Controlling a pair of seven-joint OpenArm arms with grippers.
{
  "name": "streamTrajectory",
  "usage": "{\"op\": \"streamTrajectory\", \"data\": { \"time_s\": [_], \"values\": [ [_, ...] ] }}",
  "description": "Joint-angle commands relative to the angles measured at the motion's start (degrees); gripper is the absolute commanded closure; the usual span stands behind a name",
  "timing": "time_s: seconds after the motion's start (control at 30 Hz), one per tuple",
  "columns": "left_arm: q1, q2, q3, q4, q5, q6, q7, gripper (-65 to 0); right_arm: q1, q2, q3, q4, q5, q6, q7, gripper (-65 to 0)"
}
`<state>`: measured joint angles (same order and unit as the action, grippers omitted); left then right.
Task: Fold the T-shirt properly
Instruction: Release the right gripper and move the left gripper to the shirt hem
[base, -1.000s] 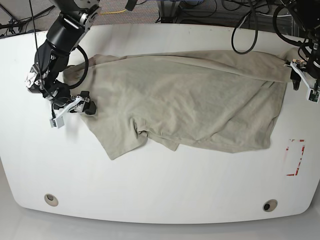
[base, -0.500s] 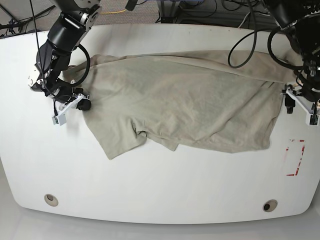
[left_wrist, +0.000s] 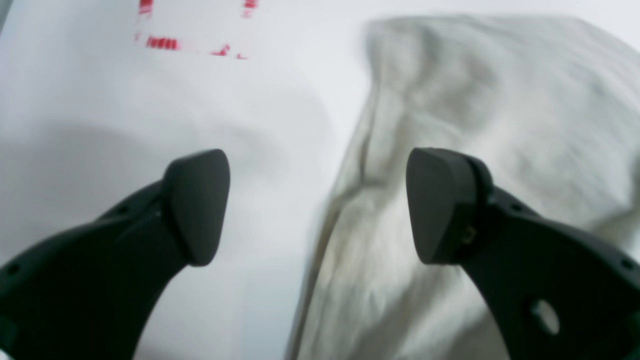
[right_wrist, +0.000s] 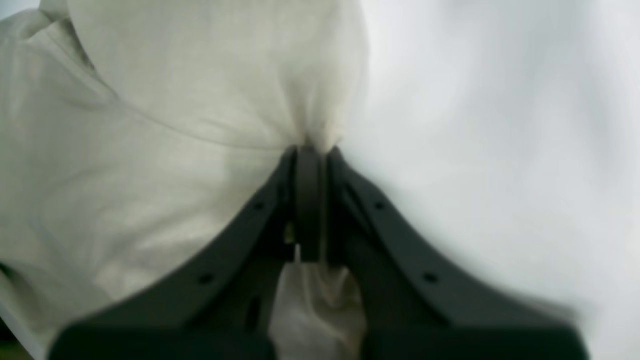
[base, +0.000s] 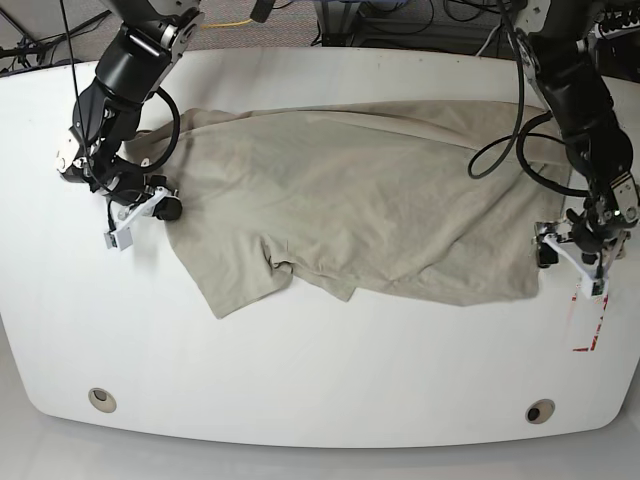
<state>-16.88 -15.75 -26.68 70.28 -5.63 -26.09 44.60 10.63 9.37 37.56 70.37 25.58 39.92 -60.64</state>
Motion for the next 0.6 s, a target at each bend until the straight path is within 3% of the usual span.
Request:
{"op": "streamTrajectory", "data": {
  "time_s": [0.0,0.17,0.57],
  "values": [
    [-2.1,-1.0,2.3,-4.2,-1.3,-0.4,-3.8,-51.9,0.8,0.6,0.1,2.3,0.3,0.1,0.3,-0.8],
    [-6.0,-1.4,6.1,-15.2,-1.3,-0.4,-10.3,-51.9,1.2,0.6,0.1,2.9,0.3,0.1,0.3,-0.8],
    [-10.9,-2.7,9.1,-30.1,-1.3,-0.4,-16.5,-51.9,0.8,0.4,-0.4,5.8,0.4,0.1,0.2,-0.8]
  ]
}}
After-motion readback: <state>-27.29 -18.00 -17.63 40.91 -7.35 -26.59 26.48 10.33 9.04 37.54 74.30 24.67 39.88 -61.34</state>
